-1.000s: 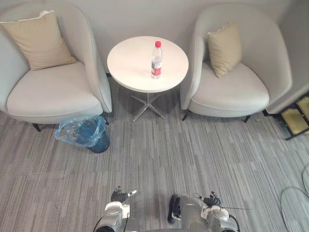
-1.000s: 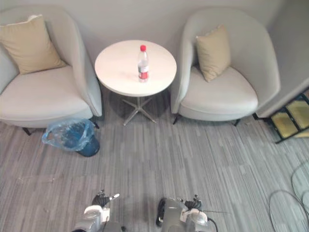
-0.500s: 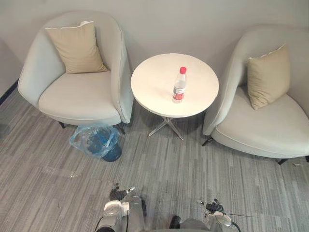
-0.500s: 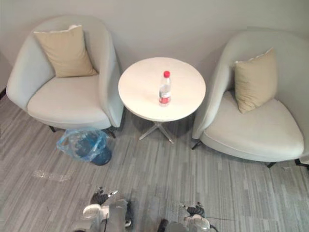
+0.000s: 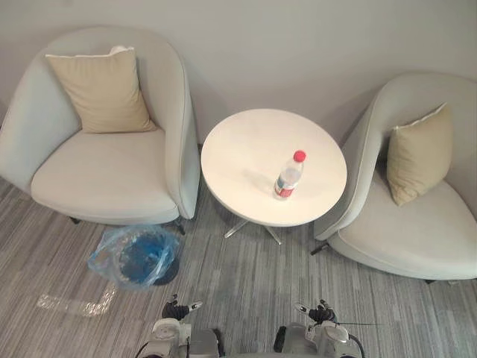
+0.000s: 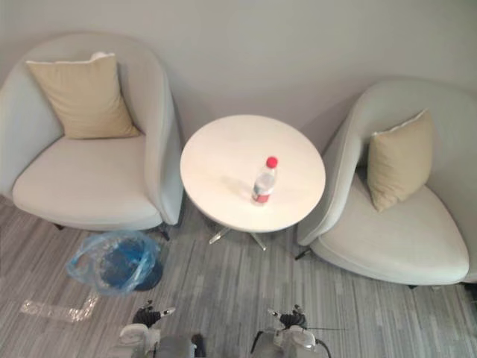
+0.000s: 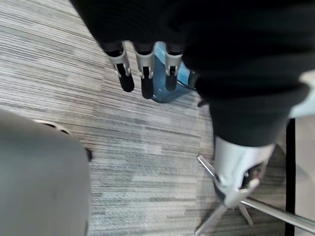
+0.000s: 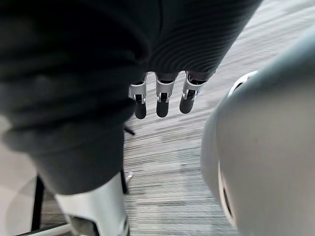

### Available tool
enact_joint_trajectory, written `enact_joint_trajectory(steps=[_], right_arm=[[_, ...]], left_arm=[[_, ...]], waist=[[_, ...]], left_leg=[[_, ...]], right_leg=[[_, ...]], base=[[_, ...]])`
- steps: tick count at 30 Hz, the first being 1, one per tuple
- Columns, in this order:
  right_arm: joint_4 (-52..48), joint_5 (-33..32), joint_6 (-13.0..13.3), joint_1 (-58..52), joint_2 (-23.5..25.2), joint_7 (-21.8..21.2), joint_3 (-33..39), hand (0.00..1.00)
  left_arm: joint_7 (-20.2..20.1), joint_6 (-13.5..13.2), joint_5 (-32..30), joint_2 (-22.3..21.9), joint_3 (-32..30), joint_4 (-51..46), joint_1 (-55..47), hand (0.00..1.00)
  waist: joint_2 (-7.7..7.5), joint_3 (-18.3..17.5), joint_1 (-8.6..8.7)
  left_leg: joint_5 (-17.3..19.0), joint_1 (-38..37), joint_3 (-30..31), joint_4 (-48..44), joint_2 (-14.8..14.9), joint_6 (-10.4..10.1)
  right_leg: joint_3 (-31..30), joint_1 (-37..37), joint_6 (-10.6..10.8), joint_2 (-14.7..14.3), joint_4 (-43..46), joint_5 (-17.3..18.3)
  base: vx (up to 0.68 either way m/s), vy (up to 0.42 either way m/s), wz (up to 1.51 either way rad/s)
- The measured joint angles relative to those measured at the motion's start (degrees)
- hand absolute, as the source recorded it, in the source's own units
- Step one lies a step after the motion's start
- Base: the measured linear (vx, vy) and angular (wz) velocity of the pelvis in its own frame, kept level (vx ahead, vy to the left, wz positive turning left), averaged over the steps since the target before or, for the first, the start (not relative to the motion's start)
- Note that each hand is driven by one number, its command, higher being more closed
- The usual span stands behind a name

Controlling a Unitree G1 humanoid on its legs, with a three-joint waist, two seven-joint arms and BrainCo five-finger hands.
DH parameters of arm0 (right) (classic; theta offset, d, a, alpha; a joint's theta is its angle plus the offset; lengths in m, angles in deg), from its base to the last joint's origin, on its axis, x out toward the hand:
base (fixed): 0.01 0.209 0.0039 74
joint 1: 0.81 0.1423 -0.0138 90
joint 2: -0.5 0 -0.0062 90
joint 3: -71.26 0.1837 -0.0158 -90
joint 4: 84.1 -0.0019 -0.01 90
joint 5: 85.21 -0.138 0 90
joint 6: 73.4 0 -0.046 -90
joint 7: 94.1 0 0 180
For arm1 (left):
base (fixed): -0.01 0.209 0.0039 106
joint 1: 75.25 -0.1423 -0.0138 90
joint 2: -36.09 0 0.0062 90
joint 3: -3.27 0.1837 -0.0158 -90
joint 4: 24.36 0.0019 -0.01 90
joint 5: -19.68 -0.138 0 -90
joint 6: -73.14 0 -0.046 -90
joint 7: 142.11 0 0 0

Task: Gather rubbish on tea table into small bin, then transfer packed bag to large trash can.

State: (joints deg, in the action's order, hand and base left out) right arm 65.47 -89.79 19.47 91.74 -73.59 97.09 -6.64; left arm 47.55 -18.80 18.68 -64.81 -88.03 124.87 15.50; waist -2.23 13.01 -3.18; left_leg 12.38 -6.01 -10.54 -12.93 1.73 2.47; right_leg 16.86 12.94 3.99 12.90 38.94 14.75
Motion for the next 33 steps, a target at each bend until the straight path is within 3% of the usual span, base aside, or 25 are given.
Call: enact_joint_trajectory(steps=[1, 2, 3, 4, 5, 8, 11, 15, 16, 17, 18, 19, 20, 21, 23, 26, 33], right_arm=[[-0.01, -0.01, 0.0, -0.02, 0.01, 0.0, -0.07, 0.0], [0.03, -0.01, -0.01, -0.14, 0.07, 0.0, -0.09, 0.0], [0.26, -0.08, -0.05, -0.57, 0.08, -0.05, -0.07, 0.0], [0.51, -0.02, -0.08, -0.26, -0.78, -0.05, -0.03, 0.0], [0.45, -0.03, -0.06, -0.32, -1.4, -0.04, 0.12, 0.0], [0.44, -0.05, -0.03, -0.68, -1.89, 0.03, 1.23, 0.0], [0.45, -0.18, 0.03, -1.88, -2.03, 0.09, 1.2, 0.0], [0.37, -0.81, 0.25, -2.05, -2.12, 0.24, 0.91, 0.0], [0.39, -1.37, 0.33, -2.05, -1.86, 0.33, 0.82, 0.0], [0.39, -2.26, 0.43, -2.11, -1.83, 0.53, 0.83, 0.0], [0.38, -2.26, 0.49, -2.06, -1.81, 0.69, 0.85, 0.0], [0.39, -2.26, 0.49, -2.02, -1.8, 0.76, 0.86, 0.0], [0.25, -2.2, 0.51, -2.05, -2.24, 0.75, 0.8, 0.0], [0.32, -2.16, 0.47, -2.14, -2.02, 0.93, 0.5, 0.0], [-0.05, -2.12, 0.46, -2.57, -1.26, 0.98, 0.23, 0.0], [-0.15, -2.07, 0.47, -2.65, -0.94, 1.01, 0.18, 0.0], [-0.28, -0.08, 0.51, -2.8, -1.01, 1.18, -0.56, 0.0]], left_arm=[[0.01, -0.01, -0.12, 0.01, -0.04, -0.01, -0.07, 0.0], [0.02, -0.09, -0.25, 0.13, -0.13, -0.08, -0.23, 0.0], [0.0, -0.12, -0.59, 0.32, -0.35, 0.06, -0.2, 0.0], [0.03, -0.16, -1.07, -0.81, -1.59, 0.66, -0.12, 0.0], [0.05, -0.13, -1.15, -1.98, -2.34, 1.28, -0.32, 0.0], [-0.02, -0.15, -1.36, -2.59, -2.7, 2.13, -0.08, 0.0], [-0.08, -0.2, -1.4, -3.02, -2.92, 1.96, 0.58, 0.0], [-0.02, -0.15, -1.33, -3.04, -2.87, 0.92, 0.72, 0.0], [-0.02, -0.19, -1.22, -2.52, -2.76, 0.92, 0.69, 0.0], [-0.01, -0.17, -1.21, -2.54, -2.69, 0.9, 0.67, 0.0], [-0.02, -0.16, -1.2, -2.54, -2.69, 0.78, 0.69, 0.0], [0.0, -0.17, -1.19, -2.55, -2.39, 0.49, 0.6, 0.0], [0.0, -0.18, -1.19, -2.71, -1.94, 0.45, 0.42, 0.0], [-0.05, -0.2, -1.19, -2.36, -1.63, 0.6, 0.39, 0.0], [0.03, -0.17, -1.22, -1.89, -1.74, 0.84, 0.32, 0.0], [-0.04, -0.04, -1.36, -1.75, -1.72, 1.05, 0.22, 0.0], [-0.07, 0.14, -2.44, -1.43, -0.4, 1.2, -0.39, 0.0]], waist=[[-0.11, -0.06, 0.05], [-0.85, -0.56, 0.12], [-1.82, -0.88, 0.28], [0.52, -0.88, -0.22], [1.73, -1.29, -0.04], [3.45, -2.07, 0.49], [3.15, -2.01, 0.48], [3.5, -1.98, -0.19], [3.05, -1.75, -0.29], [3.14, -1.69, -0.14], [3.19, -1.64, -0.14], [3.22, -1.63, -0.17], [4.02, -1.89, -0.15], [3.33, -2.16, -0.49], [2.27, -2.75, -0.57], [1.92, -2.98, -0.5], [2.18, -4.22, -0.31]], left_leg=[[0.19, -0.38, 0.52, -0.04, 0.11, -0.32], [0.96, -0.44, 1.55, -0.29, -0.38, -1.65], [1.89, -0.77, 2.89, -0.31, -1.1, -3.16], [3.06, -0.98, 3.58, -0.23, 0.15, -4.79], [3.07, -0.88, 3.81, -0.09, 1.43, -4.89], [2.93, -1.15, 6.56, -0.1, 2.93, -5.15], [2.88, 1.16, 8.66, -5.19, 4.2, -5.53], [2.56, 8.54, 8.6, -20.94, 5.71, -6.92], [4.73, 9.06, 8.91, -21.79, 5.78, -7.76], [7.26, 9.67, 8.97, -19.76, 5.49, -7.58], [7.57, 10.31, 9.23, -18.16, 5.15, -7.67], [6.85, 11.26, 10.19, -13.78, 4.3, -7.38], [2.93, 11.72, 11.4, -8.89, 4.07, -7.51], [2.04, 10.85, 10.24, -8.07, 2.97, -6.64], [1.75, 10.07, 8.36, -6.9, 1.83, -5.87], [1.53, 8.39, 6.42, -5.17, 0.31, -5.37], [0.79, 5.81, 6.75, -2.18, -0.78, -4.33]], right_leg=[[-1.24, 0.68, -0.55, -1.43, -6.28, -2.09], [-3.59, 1.03, -1.64, -2.83, -12.41, -7.27], [-4.78, 1.14, -3.21, -3.07, -14.9, -9.81], [-4.5, 0.73, -3.51, -4.16, -13.97, -8.89], [-4.3, 0.5, -3.67, -5.06, -14.34, -8.59], [-1.55, -2.08, -4.41, -6.42, -16.86, -7.13], [1.46, -5.51, -4.45, -7.05, -19.75, -6.28], [2.28, -8.37, -4.64, -7.88, -22.56, -6.36], [1.94, -9.34, -4.79, -7.74, -23.52, -6.64], [1.68, -10.34, -4.33, -7.59, -24.49, -7.1], [1.52, -10.75, -4.04, -7.36, -24.76, -7.27], [1.19, -10.98, -3.44, -6.9, -24.87, -7.53], [0.87, -10.85, -2.46, -7.29, -24.63, -7.49], [-1.9, -10.57, -1.44, -7.08, -24.52, -7.76], [-3.99, -10.67, -0.48, -6.26, -26.63, -8.75], [-5.72, -11.17, 0.61, -5.14, -28.24, -9.59], [-6.03, -13.32, 0.9, -5.2, -31.29, -9.88]], base=[[0.31, -0.242, 0.33], [0.27, -0.241, 0.4], [0.28, -0.244, 0.21], [0.25, -0.211, 0.1], [0.23, -0.185, -0.01], [0.18, -0.154, 0.25], [0.09, -0.128, 0.58], [0.05, -0.015, 0.15], [0.07, 0.068, -0.02], [0.05, 0.085, -0.08], [0.04, 0.131, -0.17], [0.03, 0.137, -0.21], [0.05, 0.182, -0.39], [0.08, 0.167, -0.35], [0.11, 0.18, -0.3], [0.08, 0.141, -0.29], [0.08, 0.02, -0.04]])
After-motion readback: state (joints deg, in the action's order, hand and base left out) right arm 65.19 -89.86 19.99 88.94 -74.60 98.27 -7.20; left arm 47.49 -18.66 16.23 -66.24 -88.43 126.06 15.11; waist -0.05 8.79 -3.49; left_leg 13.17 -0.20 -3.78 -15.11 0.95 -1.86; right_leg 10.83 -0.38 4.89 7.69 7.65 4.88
